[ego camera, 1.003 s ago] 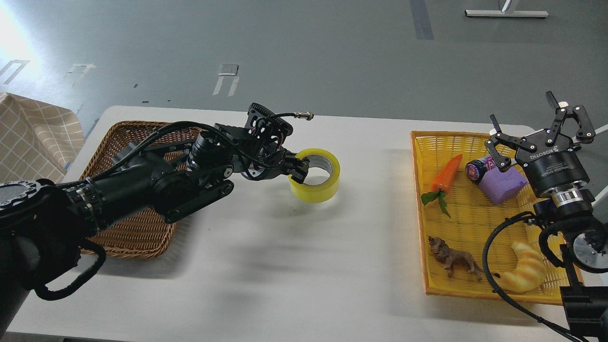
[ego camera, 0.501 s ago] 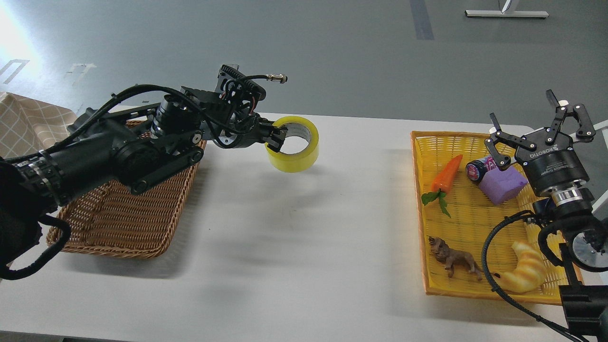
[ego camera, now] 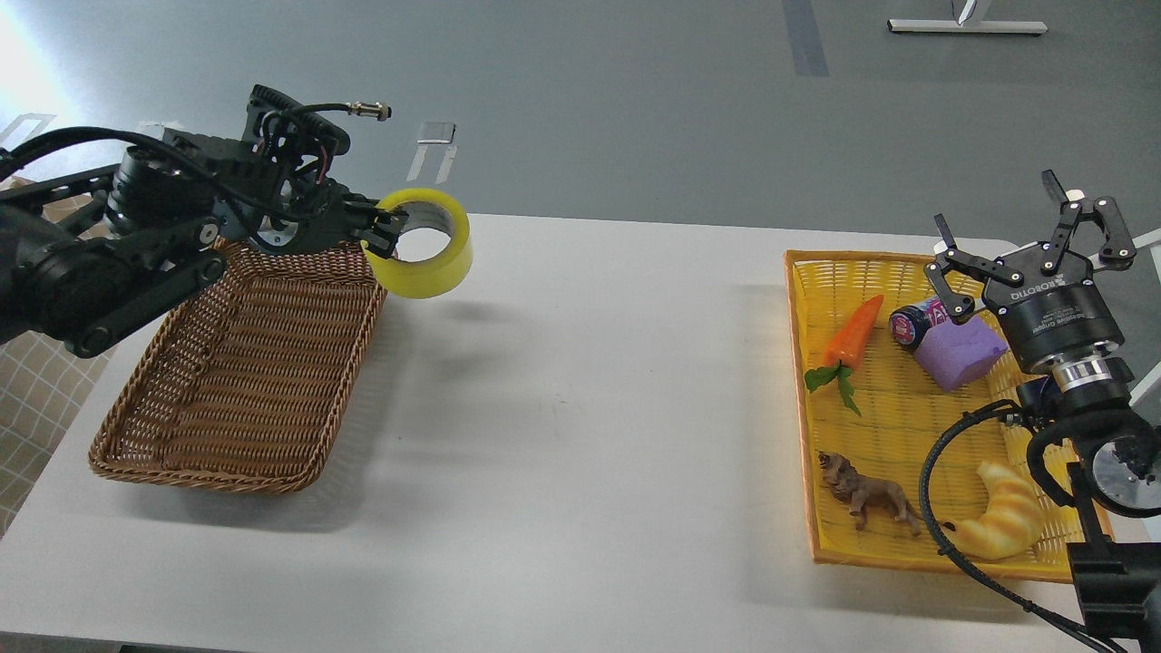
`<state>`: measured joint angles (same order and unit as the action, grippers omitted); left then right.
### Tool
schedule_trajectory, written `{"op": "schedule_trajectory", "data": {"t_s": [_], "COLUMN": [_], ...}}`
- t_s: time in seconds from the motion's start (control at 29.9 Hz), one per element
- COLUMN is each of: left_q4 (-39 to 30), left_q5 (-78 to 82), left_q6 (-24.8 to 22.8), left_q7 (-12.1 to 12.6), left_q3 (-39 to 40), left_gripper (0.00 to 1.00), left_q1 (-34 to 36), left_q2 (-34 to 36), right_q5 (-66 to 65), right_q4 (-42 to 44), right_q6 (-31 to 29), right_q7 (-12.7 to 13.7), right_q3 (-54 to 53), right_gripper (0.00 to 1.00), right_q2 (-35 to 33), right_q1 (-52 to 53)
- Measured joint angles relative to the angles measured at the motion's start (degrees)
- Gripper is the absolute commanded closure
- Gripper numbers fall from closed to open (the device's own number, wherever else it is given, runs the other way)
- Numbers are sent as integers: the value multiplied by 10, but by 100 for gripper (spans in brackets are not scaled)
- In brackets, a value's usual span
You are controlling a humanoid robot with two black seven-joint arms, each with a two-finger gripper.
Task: Place and transfer tape with both arms
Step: 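Carry the tape roll over the wicker basket and lower it in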
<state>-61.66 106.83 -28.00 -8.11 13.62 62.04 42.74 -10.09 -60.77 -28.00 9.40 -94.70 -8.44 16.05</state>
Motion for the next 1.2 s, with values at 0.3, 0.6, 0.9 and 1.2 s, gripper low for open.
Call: {"op": "schedule_trajectory", "data": {"t_s": [0.3, 0.6, 0.9, 1.2], "left_q4": [0, 8, 8, 18], "left_q5": [-5, -7, -41, -51], "left_q6": [0, 0, 0, 24], "left_q7": [-27, -35, -36, -35], "left_q3": [-3, -5, -4, -5], "left_gripper": [100, 100, 100, 100], "left_q1": [-18, -66, -107, -145], "left_q2": [68, 116, 125, 120], "right_q5": [0, 0, 0, 0], "right_q4": [3, 4, 4, 4], "right_q6": [0, 0, 0, 0], "right_q7": [0, 2, 2, 2], "right_q3": [7, 9, 15, 15], "right_gripper": [2, 2, 2, 2], "right_q2": [1, 9, 10, 9], "right_q1": [1, 1, -2, -4]}}
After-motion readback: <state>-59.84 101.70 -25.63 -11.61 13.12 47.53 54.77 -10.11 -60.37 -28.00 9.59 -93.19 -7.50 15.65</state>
